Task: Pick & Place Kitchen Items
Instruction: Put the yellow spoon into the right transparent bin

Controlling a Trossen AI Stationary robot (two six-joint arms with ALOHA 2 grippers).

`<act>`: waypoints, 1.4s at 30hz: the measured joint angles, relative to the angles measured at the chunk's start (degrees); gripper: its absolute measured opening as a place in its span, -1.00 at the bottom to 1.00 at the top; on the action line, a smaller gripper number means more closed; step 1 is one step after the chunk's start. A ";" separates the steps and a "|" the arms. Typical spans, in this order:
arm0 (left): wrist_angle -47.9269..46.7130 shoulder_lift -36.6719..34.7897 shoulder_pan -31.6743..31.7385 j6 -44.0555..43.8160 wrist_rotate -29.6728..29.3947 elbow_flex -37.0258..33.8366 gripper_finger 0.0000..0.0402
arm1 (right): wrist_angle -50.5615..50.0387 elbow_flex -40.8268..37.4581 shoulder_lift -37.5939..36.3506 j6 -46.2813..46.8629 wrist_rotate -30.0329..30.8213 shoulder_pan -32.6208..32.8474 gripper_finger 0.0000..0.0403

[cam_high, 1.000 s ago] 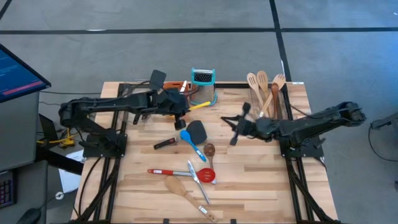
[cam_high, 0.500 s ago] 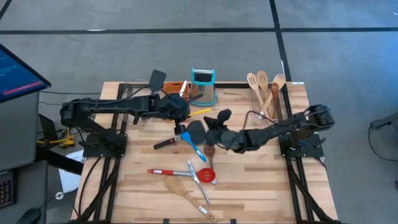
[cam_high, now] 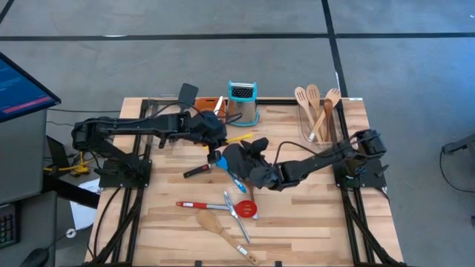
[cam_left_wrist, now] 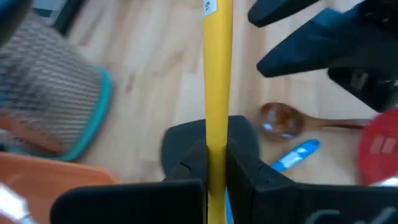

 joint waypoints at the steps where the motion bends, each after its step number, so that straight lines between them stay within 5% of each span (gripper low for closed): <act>1: -0.02 0.00 0.00 0.00 1.41 0.00 -0.97 | 0.00 0.02 0.00 -0.01 -0.06 0.12 -0.25; 11: 0.04 0.00 0.00 -4.16 12.77 -0.04 -0.97 | -2.98 0.00 0.00 -0.09 -10.26 -1.51 -0.05; 29: 0.38 -0.09 0.04 -8.08 18.38 -0.07 -0.97 | -4.00 -0.14 0.04 1.34 -13.84 -3.77 -0.88; 42: 1.94 -0.15 0.00 -7.43 17.23 -0.07 -0.96 | -4.89 -0.16 0.09 3.69 -13.28 -3.70 -0.97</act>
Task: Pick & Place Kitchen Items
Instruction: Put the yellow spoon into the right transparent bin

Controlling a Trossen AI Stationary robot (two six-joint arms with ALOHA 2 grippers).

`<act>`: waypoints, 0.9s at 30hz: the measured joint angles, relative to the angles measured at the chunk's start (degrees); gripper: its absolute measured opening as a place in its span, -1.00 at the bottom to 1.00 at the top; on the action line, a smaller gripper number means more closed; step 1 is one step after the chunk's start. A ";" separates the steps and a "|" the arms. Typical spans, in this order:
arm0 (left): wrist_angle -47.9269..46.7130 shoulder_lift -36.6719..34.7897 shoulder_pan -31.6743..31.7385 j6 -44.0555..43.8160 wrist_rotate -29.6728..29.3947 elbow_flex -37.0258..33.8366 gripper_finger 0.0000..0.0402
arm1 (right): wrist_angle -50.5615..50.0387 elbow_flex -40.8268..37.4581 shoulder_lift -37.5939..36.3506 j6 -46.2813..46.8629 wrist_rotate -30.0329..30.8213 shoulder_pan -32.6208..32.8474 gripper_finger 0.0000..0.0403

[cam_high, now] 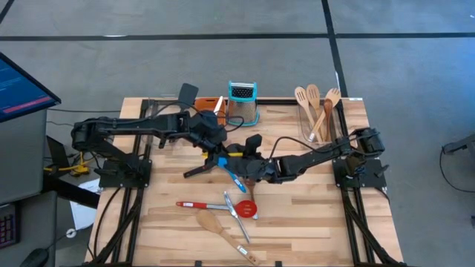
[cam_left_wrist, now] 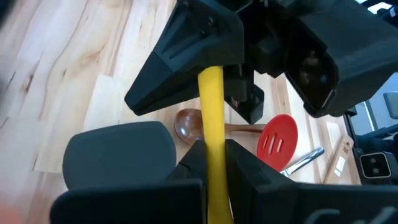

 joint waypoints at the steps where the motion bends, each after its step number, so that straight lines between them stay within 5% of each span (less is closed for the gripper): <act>1: 0.28 0.00 0.00 0.01 0.00 0.00 -0.96 | 0.00 0.00 0.00 0.03 0.18 0.00 -0.97; 18: 6.86 0.11 -0.04 6.88 -3.19 0.02 -0.25 | 0.96 0.19 -0.13 0.04 -0.49 0.00 -0.99; 27: 11.57 -1.95 0.73 12.41 -3.56 0.02 -0.14 | -3.86 0.15 -1.15 5.21 -2.52 -0.45 -0.99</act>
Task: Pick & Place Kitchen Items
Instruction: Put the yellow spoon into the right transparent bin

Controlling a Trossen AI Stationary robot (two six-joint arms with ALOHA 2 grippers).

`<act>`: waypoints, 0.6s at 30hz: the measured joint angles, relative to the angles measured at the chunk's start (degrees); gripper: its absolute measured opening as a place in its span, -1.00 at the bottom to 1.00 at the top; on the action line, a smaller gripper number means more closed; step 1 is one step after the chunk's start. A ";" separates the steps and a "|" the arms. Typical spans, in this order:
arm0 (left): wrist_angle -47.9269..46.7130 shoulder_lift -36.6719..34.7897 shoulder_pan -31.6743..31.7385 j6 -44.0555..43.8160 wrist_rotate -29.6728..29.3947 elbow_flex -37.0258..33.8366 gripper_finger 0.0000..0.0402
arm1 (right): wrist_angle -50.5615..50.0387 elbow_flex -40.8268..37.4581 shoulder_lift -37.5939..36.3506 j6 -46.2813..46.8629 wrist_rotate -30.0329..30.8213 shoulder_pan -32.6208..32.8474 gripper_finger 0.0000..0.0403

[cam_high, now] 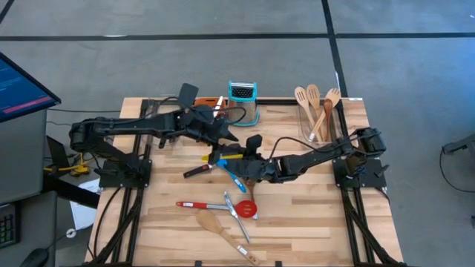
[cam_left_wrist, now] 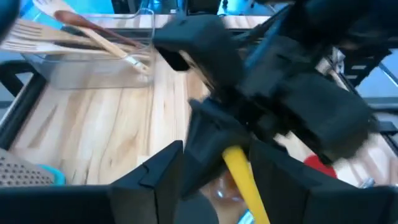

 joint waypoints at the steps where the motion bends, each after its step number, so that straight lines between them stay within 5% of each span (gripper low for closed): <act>1: 0.10 -0.61 0.20 0.14 0.05 0.00 -0.15 | -1.60 -0.02 -0.64 2.05 -0.70 -0.45 -0.99; 8: 0.28 -6.59 0.66 0.29 0.06 0.00 -0.28 | -18.88 -1.27 -8.92 20.07 -4.32 -6.00 -0.99; 18: -0.27 -14.11 0.62 0.26 0.19 0.02 -0.51 | -19.45 -14.19 -25.25 33.63 -5.39 -11.40 -0.99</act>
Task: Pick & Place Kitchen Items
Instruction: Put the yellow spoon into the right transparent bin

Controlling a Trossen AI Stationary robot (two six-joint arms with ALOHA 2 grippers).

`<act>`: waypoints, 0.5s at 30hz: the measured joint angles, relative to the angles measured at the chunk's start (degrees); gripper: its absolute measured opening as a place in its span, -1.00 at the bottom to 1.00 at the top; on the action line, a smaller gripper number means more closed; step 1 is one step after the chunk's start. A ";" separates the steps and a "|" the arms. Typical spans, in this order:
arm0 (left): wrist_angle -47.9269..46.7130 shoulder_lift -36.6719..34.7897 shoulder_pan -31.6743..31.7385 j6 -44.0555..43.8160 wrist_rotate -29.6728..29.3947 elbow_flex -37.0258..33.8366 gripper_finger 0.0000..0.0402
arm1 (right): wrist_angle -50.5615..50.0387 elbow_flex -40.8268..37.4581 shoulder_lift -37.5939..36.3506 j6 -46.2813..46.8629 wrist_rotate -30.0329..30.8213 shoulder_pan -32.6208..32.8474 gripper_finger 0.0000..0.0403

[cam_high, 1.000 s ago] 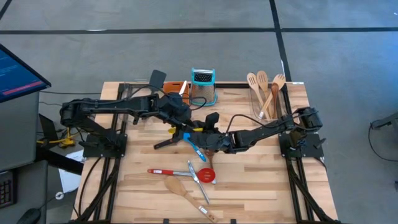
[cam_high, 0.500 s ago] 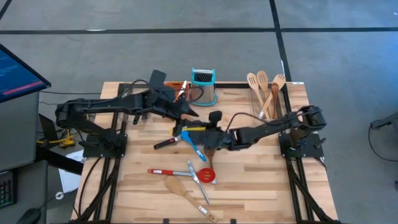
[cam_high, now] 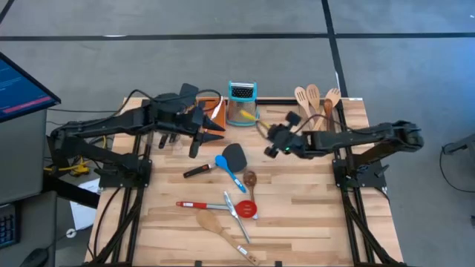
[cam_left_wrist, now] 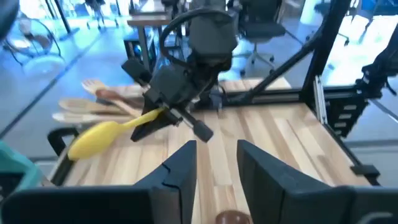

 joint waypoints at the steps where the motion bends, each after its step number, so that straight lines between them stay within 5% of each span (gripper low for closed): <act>1: -0.10 -0.52 0.00 0.00 0.00 0.00 -0.52 | 0.11 -1.55 -1.79 1.59 -0.02 -0.49 -0.99; 15: -0.09 -3.47 0.00 -0.02 0.02 -5.59 -0.71 | -9.30 -13.89 -19.26 27.39 0.09 -12.12 -0.99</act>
